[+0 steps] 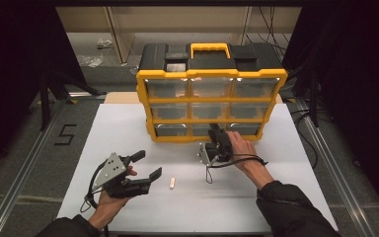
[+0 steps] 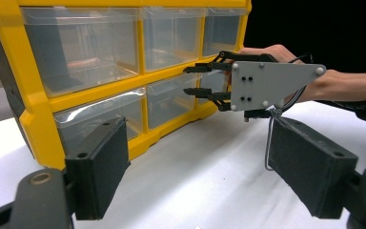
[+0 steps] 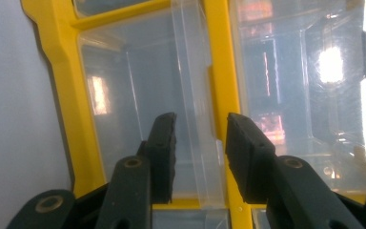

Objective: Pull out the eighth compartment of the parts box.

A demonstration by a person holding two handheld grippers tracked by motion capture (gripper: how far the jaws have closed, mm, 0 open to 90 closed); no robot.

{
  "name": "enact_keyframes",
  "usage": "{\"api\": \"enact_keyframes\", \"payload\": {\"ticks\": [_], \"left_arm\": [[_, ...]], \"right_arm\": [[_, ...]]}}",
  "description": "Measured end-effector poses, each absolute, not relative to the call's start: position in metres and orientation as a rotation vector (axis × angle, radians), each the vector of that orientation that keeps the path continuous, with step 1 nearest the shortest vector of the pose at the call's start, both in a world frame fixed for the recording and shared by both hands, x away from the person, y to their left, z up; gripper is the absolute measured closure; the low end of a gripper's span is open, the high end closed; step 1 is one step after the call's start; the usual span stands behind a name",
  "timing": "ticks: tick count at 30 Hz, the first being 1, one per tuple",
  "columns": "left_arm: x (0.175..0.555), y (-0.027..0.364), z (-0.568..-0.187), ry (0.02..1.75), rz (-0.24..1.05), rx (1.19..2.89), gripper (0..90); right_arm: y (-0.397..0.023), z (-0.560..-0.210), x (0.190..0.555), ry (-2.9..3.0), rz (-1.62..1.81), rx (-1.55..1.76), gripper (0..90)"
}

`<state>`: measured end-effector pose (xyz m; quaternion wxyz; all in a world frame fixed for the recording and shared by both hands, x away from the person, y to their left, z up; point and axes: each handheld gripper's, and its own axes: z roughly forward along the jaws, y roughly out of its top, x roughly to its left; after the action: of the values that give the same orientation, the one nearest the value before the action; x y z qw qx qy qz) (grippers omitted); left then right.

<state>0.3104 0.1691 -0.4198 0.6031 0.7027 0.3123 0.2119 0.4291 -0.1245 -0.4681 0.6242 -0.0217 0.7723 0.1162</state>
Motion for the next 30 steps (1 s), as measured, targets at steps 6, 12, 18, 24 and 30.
{"api": "enact_keyframes", "payload": {"ticks": [6, 12, 18, 24, 30], "left_arm": [[0.3103, 0.1691, -0.4197, 0.722, 0.493, 1.627, 20.9], [0.3101, 0.1693, -0.4196, 0.721, 0.495, 1.626, 21.1], [0.3097, 0.1693, -0.4193, 0.719, 0.501, 1.622, 21.9], [0.3100, 0.1692, -0.4194, 0.720, 0.501, 1.625, 22.0], [0.3102, 0.1693, -0.4195, 0.722, 0.498, 1.622, 22.1]], "right_arm": [[-0.1223, -0.4701, 0.4305, 1.777, 0.254, -0.052, 66.8], [-0.1223, -0.4694, 0.4322, 1.771, 0.254, -0.043, 69.8], [-0.1217, -0.4690, 0.4339, 1.765, 0.258, -0.049, 72.3], [-0.1204, -0.4709, 0.4335, 1.752, 0.233, -0.063, 72.5], [-0.1192, -0.4712, 0.4336, 1.744, 0.222, -0.077, 74.9]]}}
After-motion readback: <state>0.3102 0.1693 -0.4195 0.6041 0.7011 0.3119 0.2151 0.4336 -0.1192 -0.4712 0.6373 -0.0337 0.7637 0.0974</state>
